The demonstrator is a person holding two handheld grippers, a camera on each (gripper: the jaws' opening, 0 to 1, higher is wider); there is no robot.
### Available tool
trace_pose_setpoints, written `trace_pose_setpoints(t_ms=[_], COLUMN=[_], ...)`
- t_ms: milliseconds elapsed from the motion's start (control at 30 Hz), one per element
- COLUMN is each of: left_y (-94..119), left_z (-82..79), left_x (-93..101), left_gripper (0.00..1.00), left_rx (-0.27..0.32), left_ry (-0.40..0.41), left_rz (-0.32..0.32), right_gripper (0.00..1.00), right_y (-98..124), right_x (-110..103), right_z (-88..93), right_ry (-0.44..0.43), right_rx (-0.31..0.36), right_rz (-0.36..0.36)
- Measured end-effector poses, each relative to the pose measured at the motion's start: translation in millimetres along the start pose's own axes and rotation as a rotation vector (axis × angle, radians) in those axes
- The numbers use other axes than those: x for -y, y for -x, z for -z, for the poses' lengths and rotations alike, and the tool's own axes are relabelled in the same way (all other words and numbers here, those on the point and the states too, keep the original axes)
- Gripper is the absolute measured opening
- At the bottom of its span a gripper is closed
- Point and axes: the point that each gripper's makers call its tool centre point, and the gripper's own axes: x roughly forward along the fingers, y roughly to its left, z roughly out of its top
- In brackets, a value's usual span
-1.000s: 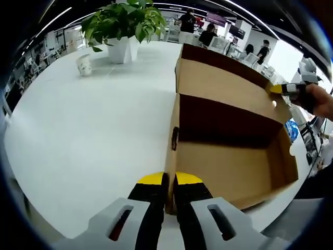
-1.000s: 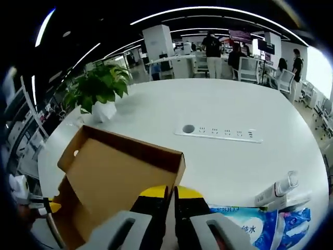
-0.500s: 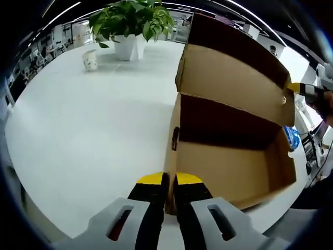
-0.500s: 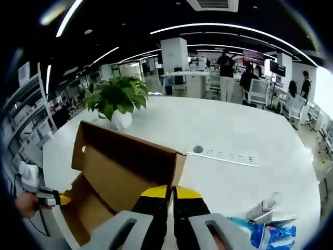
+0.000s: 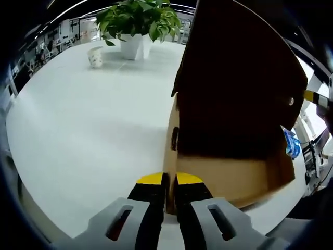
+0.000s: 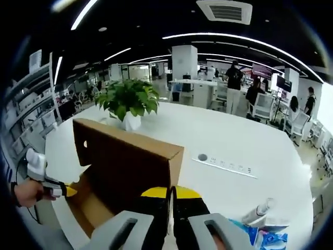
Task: Operate the shoe box by opening the lid, removing the specified soft item, and placing it in the target area until the item is outside and the box remains undamaged.
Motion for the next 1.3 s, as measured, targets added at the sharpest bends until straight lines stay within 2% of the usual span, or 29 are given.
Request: trace_pose_setpoints(t_ms=[167, 600, 833, 1100, 1300], left_y=[-1.4, -8.8, -10.7, -11.1, -12.5], left_z=[-1.9, -8.5, -10.4, -10.3, -11.9], left_x=[-0.3, 4.5, 7.8, 9.9, 11.8], left_gripper=[0.04, 0.04, 0.04, 0.05, 0.06], left_rx=[0.016, 0.027, 0.029, 0.038, 0.057], left_ry=[0.031, 0.066, 0.082, 0.094, 0.105], left_rz=[-0.014, -0.015, -0.017, 0.0, 0.039], right_gripper=[0.0, 0.0, 0.0, 0.0, 0.0], right_y=[6.6, 17.3, 19.1, 24.4, 26.2], right_x=[-5.6, -8.9, -7.7, -12.6, -16.0], right_z=[6.1, 28.3, 32.8, 49.1, 60.1], right_ry=[0.048, 0.051, 0.053, 0.087, 0.072], right_rx=[-0.002, 0.016, 0.026, 0.021, 0.022], right_rz=[0.0, 0.005, 0.02, 0.029, 0.046])
